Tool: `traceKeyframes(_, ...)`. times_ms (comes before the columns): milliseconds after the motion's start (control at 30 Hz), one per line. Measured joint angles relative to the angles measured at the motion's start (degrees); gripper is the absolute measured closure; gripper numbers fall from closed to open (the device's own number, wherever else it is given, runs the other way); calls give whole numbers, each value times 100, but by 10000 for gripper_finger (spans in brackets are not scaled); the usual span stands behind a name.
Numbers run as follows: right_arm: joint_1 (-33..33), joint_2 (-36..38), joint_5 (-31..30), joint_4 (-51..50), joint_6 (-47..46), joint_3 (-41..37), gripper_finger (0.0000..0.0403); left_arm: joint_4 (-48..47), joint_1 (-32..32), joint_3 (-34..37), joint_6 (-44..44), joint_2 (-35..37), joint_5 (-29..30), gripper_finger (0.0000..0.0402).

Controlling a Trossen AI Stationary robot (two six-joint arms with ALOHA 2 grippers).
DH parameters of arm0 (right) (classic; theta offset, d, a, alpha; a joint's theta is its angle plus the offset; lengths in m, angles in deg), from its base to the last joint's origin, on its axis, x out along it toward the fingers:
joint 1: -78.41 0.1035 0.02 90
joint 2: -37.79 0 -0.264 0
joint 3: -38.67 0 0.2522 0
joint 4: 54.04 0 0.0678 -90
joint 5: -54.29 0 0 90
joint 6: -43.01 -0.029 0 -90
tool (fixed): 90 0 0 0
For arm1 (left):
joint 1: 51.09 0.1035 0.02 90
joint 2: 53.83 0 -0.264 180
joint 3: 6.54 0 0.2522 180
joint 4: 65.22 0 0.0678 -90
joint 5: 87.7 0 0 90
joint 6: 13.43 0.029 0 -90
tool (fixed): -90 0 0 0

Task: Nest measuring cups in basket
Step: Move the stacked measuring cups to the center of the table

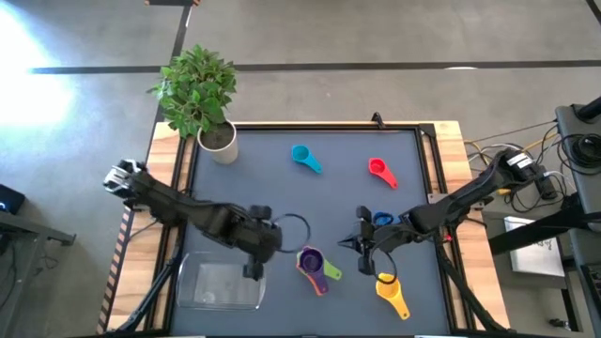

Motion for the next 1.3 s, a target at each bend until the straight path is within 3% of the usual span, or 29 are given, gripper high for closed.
traceKeyframes(333,13,359,-106,-73,19,-190,394,383,6,-1161,1142,-1873,-240,241)
traceKeyframes(633,12,326,-106,-81,-108,-297,394,421,7,-1783,1827,-2649,-243,202)
traceKeyframes(1000,11,353,-106,-70,-98,-306,394,350,89,-1809,2016,-3121,-170,178)
traceKeyframes(1133,11,353,-106,-70,-86,-306,394,326,195,-1809,1898,-3196,-156,211)
traceKeyframes(1300,9,355,-106,-70,-81,-306,394,210,379,-1809,1688,-3220,-150,332)
